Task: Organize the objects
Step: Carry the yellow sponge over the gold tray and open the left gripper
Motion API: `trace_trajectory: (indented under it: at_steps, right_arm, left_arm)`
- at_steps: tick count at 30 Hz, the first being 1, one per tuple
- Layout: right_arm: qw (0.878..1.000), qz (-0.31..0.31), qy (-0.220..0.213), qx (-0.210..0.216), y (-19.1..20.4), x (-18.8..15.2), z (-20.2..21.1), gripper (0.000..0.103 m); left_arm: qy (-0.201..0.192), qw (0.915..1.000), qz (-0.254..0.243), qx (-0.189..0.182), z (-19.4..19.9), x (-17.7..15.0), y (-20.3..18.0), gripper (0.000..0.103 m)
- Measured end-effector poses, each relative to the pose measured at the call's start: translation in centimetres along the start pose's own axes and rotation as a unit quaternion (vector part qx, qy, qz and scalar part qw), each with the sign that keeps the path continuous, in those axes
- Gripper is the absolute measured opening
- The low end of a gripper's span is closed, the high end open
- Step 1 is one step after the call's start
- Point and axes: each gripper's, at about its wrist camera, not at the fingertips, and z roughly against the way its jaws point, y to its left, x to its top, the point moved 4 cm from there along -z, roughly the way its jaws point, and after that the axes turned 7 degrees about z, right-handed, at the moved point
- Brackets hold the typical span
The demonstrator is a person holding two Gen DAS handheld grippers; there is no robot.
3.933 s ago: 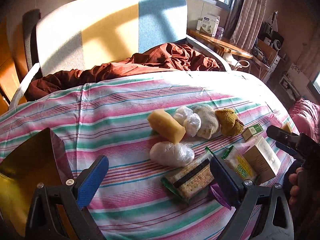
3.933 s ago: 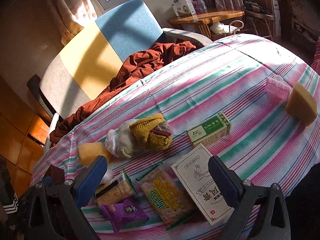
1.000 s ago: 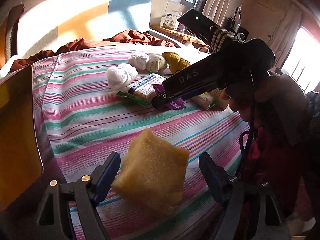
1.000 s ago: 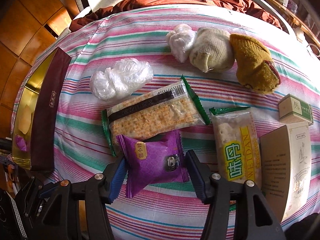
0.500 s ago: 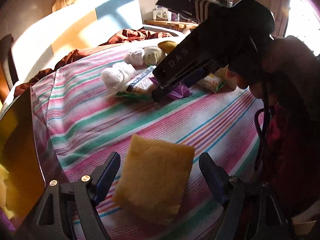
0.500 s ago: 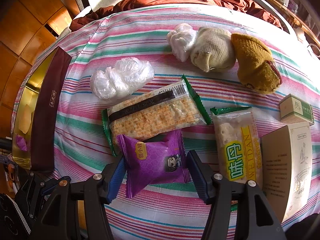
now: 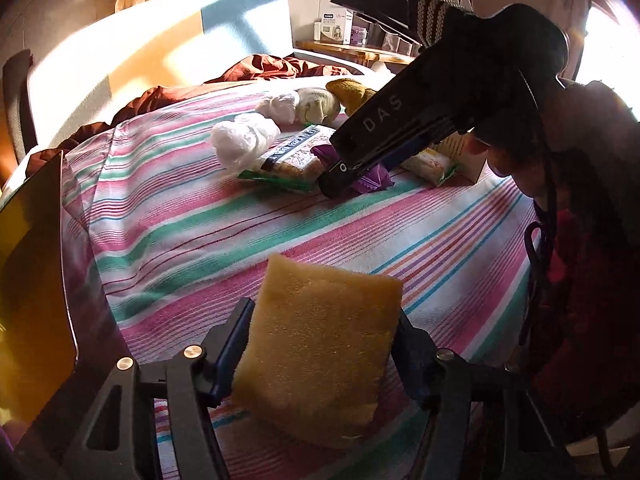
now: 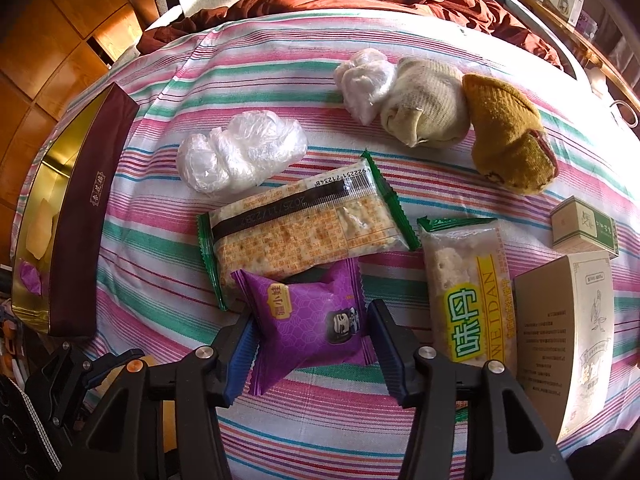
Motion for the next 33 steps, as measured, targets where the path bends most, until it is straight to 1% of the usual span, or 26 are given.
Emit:
trace_trajectory:
  at_steps: [2,6,10,14,17,20,23,25,26,27,28,29,30,31,32,33]
  right_arm:
    - [1.000,-0.001,0.000,0.001,0.0,0.0,0.0,0.054]
    - [1.000,-0.005,-0.001,0.005,-0.2,-0.1,0.0,0.054]
    - [1.000,-0.007,-0.002,0.009,-0.4,-0.2,0.0,0.054]
    - [1.000,-0.007,-0.002,0.008,-1.0,-0.5,0.4,0.054]
    - [1.000,-0.005,-0.002,0.006,-0.6,-0.2,0.1,0.054]
    - [1.000,-0.001,-0.001,0.001,0.0,0.0,0.0,0.054]
    - [1.000,0.006,0.001,-0.009,0.2,0.0,0.0,0.054]
    - [1.000,0.008,0.001,-0.012,0.3,0.0,0.0,0.054]
    - [1.000,0.008,0.001,-0.011,0.3,0.0,0.0,0.054]
    - [1.000,0.007,0.001,-0.011,0.3,0.0,0.0,0.054]
    - [1.000,0.007,0.001,-0.010,0.3,0.0,0.0,0.054]
    - [1.000,0.007,0.001,-0.010,0.3,-0.1,0.0,0.054]
    - [1.000,0.007,0.001,-0.011,0.2,-0.1,0.1,0.054]
    - [1.000,0.007,0.001,-0.011,0.1,-0.2,0.1,0.054]
    - [1.000,0.007,0.001,-0.011,0.1,-0.2,0.2,0.054]
    - [1.000,0.008,0.001,-0.011,0.0,-0.2,0.2,0.054]
  left_arm:
    - [-0.003,1.0000,-0.001,0.002,0.1,-0.1,-0.1,0.063]
    - [-0.008,0.9999,0.012,0.006,0.5,0.1,0.3,0.055]
    - [-0.006,0.9998,0.020,0.002,1.4,0.2,0.3,0.054]
    - [-0.041,0.9990,0.020,-0.001,4.8,1.3,0.5,0.055]
    - [-0.075,0.9964,0.040,0.005,8.1,2.7,2.3,0.056]
    - [-0.100,0.9913,0.077,0.035,11.1,4.1,6.2,0.057]
    - [-0.099,0.9842,0.120,0.083,12.7,5.0,11.8,0.057]
    - [-0.086,0.9758,0.156,0.126,13.0,5.3,16.3,0.058]
    - [-0.074,0.9717,0.177,0.138,12.9,5.3,18.8,0.058]
    - [-0.070,0.9653,0.203,0.149,13.1,5.4,21.2,0.058]
    - [-0.069,0.9569,0.230,0.163,13.2,5.2,23.6,0.058]
    - [-0.064,0.9521,0.247,0.169,13.2,5.2,25.8,0.058]
    - [-0.058,0.9488,0.257,0.174,13.1,4.9,27.8,0.059]
    - [-0.057,0.9418,0.272,0.190,13.1,4.7,29.6,0.059]
    - [-0.052,0.9369,0.281,0.202,13.0,4.5,31.2,0.059]
    - [-0.045,0.9355,0.285,0.203,12.7,4.4,32.4,0.059]
